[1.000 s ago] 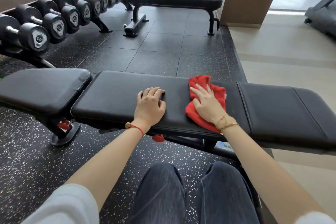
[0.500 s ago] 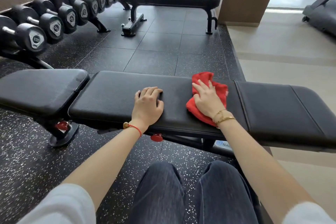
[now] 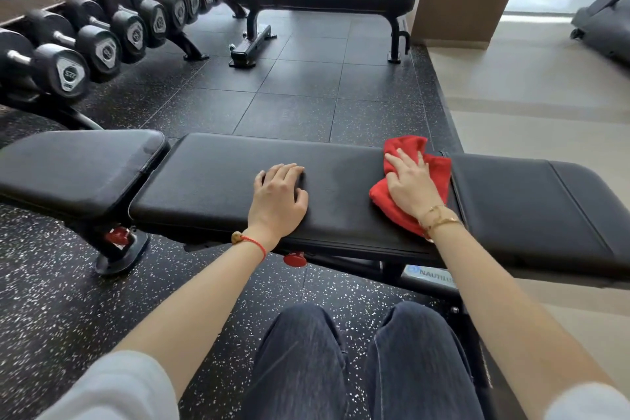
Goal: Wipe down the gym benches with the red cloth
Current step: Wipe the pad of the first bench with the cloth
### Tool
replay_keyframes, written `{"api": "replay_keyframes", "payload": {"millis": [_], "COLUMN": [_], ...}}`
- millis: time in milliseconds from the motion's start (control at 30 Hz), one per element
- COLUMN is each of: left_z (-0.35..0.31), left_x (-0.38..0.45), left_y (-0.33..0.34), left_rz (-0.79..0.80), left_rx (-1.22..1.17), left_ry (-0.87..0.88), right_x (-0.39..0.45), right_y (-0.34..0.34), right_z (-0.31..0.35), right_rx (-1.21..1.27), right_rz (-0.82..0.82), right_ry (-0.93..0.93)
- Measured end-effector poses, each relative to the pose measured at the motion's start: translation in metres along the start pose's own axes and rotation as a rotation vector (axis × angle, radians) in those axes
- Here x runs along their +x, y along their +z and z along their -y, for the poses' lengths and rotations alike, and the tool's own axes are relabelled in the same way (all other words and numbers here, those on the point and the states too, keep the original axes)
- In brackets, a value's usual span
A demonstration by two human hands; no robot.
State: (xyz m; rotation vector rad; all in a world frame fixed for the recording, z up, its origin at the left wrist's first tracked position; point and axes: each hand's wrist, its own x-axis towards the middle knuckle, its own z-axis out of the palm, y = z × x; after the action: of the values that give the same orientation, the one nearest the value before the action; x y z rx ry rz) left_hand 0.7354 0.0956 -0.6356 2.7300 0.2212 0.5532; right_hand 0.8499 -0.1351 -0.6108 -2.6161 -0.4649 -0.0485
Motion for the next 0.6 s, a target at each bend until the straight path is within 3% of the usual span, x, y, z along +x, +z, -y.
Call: {"api": "replay_keyframes", "payload": {"millis": [233,400,600], "left_z": [-0.003,0.0,0.001], "left_x": [0.001,0.001,0.0], "left_y": [0.0,-0.001,-0.004], "left_rz": [-0.02,-0.004,0.011], "left_rx": [0.012,0.007,-0.034], "left_ry": [-0.01,-0.012,0.003], "right_x": [-0.006,-0.047,-0.031], "right_y": [0.028,0.025,0.005], "right_z": [0.055,0.044,0.009], "right_rx": [0.074,0.122,0.09], "right_rz": [0.127,0.144,0.035], "right_ry": [-0.257,-0.425,-0.185]}}
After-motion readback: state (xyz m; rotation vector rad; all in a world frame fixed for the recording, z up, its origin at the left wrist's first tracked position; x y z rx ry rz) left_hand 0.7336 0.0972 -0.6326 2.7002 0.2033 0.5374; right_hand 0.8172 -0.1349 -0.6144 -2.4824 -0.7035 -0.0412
